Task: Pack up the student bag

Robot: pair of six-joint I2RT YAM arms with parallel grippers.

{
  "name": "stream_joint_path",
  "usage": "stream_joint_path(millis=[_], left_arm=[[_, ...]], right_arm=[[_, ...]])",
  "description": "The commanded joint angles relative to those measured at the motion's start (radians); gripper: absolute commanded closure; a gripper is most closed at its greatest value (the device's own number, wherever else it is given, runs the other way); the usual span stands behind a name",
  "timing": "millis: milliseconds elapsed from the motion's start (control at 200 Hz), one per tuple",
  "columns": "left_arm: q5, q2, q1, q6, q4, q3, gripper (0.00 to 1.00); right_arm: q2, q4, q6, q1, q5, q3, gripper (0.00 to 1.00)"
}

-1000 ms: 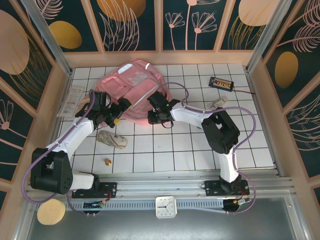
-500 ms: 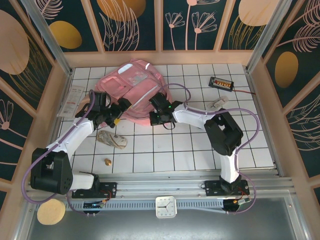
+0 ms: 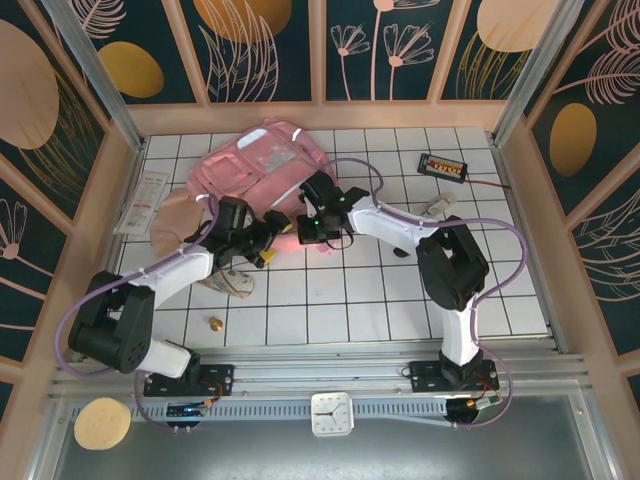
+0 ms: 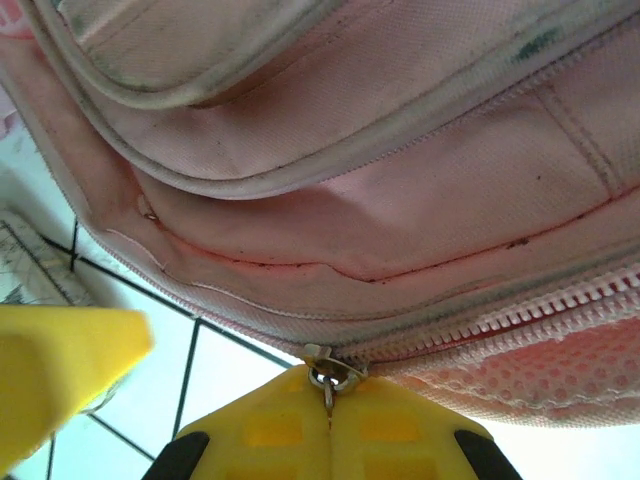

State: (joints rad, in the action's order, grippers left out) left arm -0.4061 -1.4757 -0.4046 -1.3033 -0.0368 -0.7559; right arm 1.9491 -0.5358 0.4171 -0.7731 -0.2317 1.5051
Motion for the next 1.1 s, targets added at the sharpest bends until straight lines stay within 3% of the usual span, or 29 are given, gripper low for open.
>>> stream_joint_path(millis=[0,155,255,350,525,675,786,956,1096], left_arm=[[0.012,-0.052,-0.021,-0.067,-0.086,-0.04,0.3],[0.036,-0.094,-0.028,-0.082,-0.103,-0.031,0.49],[0.054,-0.105,-0.028,-0.066,-0.086,-0.037,0.72],[0.061,-0.112,-0.028,-0.041,-0.061,-0.046,1.0],[0.063,-0.11,-0.028,0.031,-0.005,-0.079,1.0],[0.081,-0.09,-0.028,0.195,0.175,-0.172,1.0],[0.075,-0.07,-0.028,0.327,0.297,-0.211,1.0],[0.155,0.007,-0.027,0.479,0.456,-0.242,1.0],[0.222,0.067,-0.014,0.578,0.555,-0.229,1.0]], right_arm=[[-0.037,-0.054,-0.018,-0.006,-0.077,0.053,1.0],[-0.027,-0.059,-0.018,-0.008,-0.096,0.063,1.0],[-0.024,-0.08,-0.029,-0.007,-0.092,0.071,1.0],[-0.015,-0.128,-0.063,-0.007,-0.073,0.073,1.0],[-0.013,-0.237,-0.147,-0.007,-0.002,0.049,1.0],[-0.027,-0.259,-0.211,0.041,0.085,0.008,1.0],[-0.032,-0.231,-0.237,0.111,0.078,0.011,1.0],[0.005,-0.224,-0.29,0.204,0.058,0.046,1.0],[0.035,-0.208,-0.32,0.22,0.042,0.059,1.0]])
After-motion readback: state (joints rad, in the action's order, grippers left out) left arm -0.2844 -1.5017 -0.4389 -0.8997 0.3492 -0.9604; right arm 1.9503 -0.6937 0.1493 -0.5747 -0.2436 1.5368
